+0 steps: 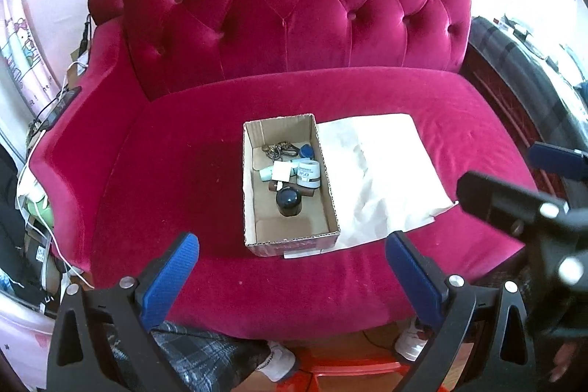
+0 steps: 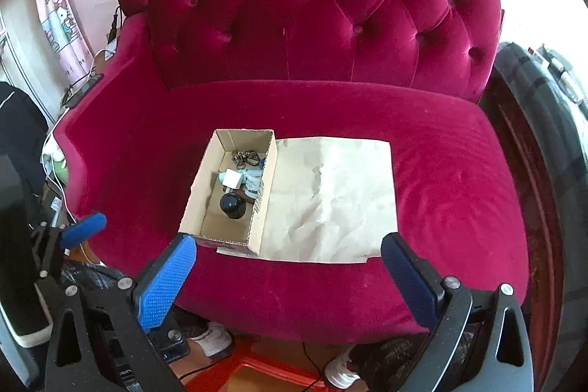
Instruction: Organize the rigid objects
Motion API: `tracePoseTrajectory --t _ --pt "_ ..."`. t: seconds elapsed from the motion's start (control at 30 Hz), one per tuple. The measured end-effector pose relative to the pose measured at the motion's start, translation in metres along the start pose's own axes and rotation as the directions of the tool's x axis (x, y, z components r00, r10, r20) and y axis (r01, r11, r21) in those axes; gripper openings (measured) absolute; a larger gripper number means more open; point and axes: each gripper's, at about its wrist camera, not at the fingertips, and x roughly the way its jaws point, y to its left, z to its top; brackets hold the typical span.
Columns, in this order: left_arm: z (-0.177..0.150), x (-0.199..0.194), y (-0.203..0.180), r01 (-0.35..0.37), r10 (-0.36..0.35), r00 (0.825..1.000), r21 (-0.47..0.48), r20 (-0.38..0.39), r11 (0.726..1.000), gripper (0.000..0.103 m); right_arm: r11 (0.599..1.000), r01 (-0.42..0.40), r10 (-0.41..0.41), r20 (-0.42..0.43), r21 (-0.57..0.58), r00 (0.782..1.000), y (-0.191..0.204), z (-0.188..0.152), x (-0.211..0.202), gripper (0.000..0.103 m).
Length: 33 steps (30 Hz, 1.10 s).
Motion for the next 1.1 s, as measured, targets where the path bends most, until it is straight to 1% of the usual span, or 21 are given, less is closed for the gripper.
tracePoseTrajectory --t 0.07,0.2,0.4,0.6,0.77,1.1 --pt "0.0 -0.008 -0.002 0.001 -0.001 1.0 0.004 0.011 1.0 0.103 1.0 0.003 -0.003 -0.005 0.006 1.0 0.001 -0.003 -0.005 0.103" --pt "-0.002 -0.021 -0.008 -0.025 0.024 0.999 0.021 0.021 0.999 0.103 1.0 0.001 -0.001 0.003 0.007 1.0 0.0 -0.007 -0.019 0.103" --pt "0.0 -0.039 -0.016 -0.001 0.0 0.999 0.023 0.042 1.0 0.103 0.999 0.024 -0.024 0.026 -0.024 0.999 0.005 -0.011 -0.034 0.103" --pt "0.004 -0.054 -0.017 0.007 -0.008 0.998 0.018 0.064 1.0 0.103 1.0 0.015 -0.014 0.048 -0.004 0.999 0.002 -0.009 -0.045 0.103" --pt "0.004 -0.056 -0.017 0.002 -0.003 0.998 0.013 0.067 1.0 0.103 1.0 0.014 -0.013 0.059 -0.007 0.998 0.004 -0.009 -0.049 0.103" --pt "0.002 -0.058 -0.017 0.019 -0.019 0.998 -0.001 0.054 1.0 0.103 1.0 0.009 -0.009 0.059 -0.006 0.998 0.005 -0.01 -0.05 0.103"
